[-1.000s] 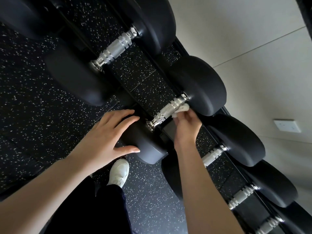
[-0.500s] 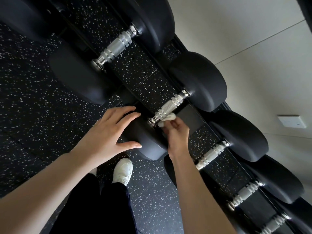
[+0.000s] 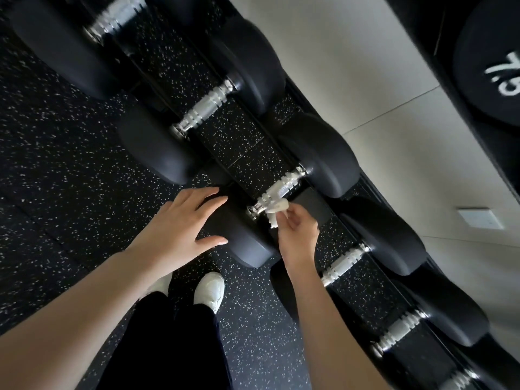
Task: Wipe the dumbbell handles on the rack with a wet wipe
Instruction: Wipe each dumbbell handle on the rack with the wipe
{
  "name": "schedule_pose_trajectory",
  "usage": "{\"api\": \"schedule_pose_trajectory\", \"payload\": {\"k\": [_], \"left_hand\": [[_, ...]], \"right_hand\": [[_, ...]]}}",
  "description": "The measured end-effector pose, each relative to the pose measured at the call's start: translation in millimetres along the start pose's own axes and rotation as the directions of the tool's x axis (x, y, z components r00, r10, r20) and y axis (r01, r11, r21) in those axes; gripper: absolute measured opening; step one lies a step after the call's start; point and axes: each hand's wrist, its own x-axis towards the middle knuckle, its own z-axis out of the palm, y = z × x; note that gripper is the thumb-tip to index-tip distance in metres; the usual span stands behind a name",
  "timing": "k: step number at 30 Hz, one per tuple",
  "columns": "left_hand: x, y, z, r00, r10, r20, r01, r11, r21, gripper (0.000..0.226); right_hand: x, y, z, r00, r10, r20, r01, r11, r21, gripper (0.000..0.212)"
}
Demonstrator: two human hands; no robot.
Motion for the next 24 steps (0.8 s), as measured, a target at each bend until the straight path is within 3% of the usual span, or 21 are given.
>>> {"api": "schedule_pose_trajectory", "payload": {"k": [6, 16, 24], "left_hand": [[-2.6, -3.6, -35.1, 0.996, -0.011, -0.085, 0.022, 0.992, 0.122, 0.066], [20.3, -65.9, -94.6, 0.994, -0.083, -0.076, 0.097, 0.975, 0.202, 0.067], [65.4, -123.5, -123.1, 0.999, -0.035, 0.031, 0.030, 0.986, 0.162, 0.076]], "right_hand": [[-8.1, -47.5, -2.5, 0.995, -0.103, 0.000, 0.103, 0.994, -0.031, 0.022], [0.2, -108.3, 54.9, 0.993, -0.116, -0.005, 0.116, 0.992, -0.050, 0.014], [42.9, -158.4, 125.7, 0.959, -0.030, -0.283, 0.026, 1.000, -0.018, 0.012]]}}
